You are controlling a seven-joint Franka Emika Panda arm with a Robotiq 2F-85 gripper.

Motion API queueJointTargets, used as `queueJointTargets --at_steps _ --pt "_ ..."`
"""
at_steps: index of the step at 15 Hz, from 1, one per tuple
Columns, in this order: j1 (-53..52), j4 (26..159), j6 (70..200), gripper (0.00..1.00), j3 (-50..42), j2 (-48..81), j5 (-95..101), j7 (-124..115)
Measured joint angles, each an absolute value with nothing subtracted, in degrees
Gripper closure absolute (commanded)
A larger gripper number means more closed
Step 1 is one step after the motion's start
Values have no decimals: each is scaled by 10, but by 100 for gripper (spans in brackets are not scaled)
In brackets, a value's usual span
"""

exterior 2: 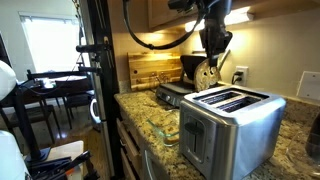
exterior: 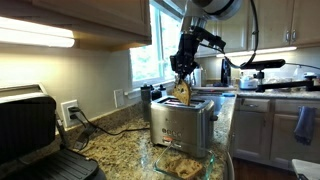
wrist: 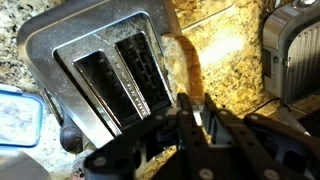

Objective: Put a slice of bread in the toaster and push the toaster lever down

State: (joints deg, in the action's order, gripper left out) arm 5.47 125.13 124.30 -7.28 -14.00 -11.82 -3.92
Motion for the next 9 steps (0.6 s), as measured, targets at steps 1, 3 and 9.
queueJointTargets --at_steps 1,3,9 --pt "55 1250 1241 95 -72 -140 -112 -35" --pt "55 1248 1239 95 -71 -140 -101 -30" --pt "54 1241 1237 95 -66 -134 -77 -26"
